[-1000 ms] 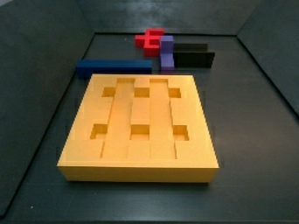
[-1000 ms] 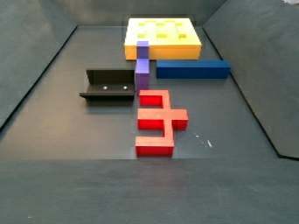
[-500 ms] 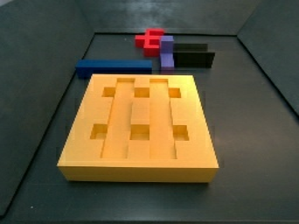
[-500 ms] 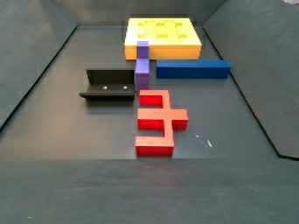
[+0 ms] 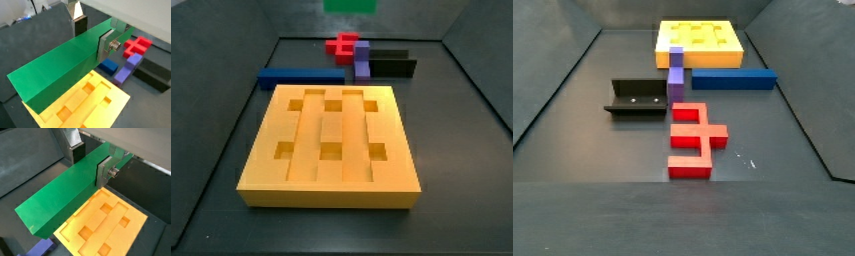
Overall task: Pick up the green object. Move up. Move to above the board. Insert the green object.
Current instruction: Insert the green object.
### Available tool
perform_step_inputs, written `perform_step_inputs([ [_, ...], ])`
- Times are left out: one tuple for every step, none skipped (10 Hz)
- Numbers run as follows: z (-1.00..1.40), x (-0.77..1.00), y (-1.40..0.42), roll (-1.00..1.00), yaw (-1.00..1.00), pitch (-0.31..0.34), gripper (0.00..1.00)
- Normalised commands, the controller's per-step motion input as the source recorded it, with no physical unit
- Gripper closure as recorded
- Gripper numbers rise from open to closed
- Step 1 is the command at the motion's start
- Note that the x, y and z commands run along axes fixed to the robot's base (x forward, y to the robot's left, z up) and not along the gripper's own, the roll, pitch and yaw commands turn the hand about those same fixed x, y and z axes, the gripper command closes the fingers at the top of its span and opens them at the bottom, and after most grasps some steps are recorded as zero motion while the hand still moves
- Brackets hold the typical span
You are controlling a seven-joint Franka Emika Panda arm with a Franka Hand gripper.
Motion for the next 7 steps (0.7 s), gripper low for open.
perform_step_inputs([
  [-0.75,0.21,-0.23,0.27,0.04,-0.027,1.00],
  [-0.72,0.14,-0.19,0.29,0.07,-0.004,1.00],
  [-0.79,0.14,-0.23,0.25,0.08,-0.020,1.00],
  [-0.75,0.17,-0.21,0.26,0.09,-0.047,1.00],
  [-0.88,-0.05,-0.05,0.20,0.00,-0.107,1.00],
  [-0.64,-0.66,0.00,0.00,-0.01,-0.291,1.00],
  [-0.66,-0.73,0.00,0.05,-0.02,-0.311,1.00],
])
